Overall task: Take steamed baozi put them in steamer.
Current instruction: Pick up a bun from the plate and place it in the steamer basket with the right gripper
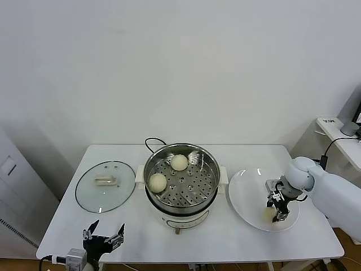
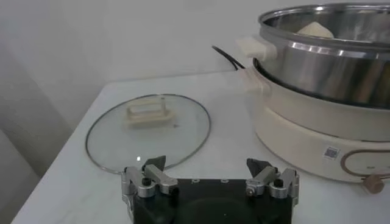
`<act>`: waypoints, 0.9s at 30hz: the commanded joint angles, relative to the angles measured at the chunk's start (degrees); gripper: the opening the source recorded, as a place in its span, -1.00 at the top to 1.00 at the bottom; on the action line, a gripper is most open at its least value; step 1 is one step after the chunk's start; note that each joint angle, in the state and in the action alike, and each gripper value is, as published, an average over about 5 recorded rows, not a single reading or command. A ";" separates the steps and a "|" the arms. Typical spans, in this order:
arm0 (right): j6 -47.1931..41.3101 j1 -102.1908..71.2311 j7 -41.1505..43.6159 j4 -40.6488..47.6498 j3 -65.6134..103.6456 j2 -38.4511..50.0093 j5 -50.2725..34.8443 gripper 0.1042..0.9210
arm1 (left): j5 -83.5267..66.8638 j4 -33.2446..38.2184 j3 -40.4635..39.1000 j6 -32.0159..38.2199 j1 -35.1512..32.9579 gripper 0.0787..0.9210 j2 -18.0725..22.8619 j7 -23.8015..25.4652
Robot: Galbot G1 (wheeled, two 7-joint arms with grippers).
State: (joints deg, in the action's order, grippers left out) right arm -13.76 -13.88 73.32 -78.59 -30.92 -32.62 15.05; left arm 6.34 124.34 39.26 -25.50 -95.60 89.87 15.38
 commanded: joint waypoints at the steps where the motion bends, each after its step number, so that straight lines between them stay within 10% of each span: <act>1: -2.04 17.07 1.11 -1.87 -8.79 2.97 -7.38 0.01 | 0.53 0.01 -0.31 0.17 0.92 -0.77 0.24 -0.16; 19: -7.96 59.23 1.84 2.78 -39.04 -23.26 -32.46 0.01 | 3.21 0.93 -1.55 2.80 2.17 -0.77 0.22 -1.72; 27: 13.19 53.70 2.71 7.85 -41.13 -32.72 -40.79 0.05 | 3.10 1.22 -1.75 2.94 2.56 -0.77 1.15 -1.77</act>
State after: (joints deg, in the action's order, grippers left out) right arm -16.64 35.35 75.38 -75.38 -64.71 -52.52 -14.55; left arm 8.92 125.32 37.84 -22.99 -93.25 90.61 13.74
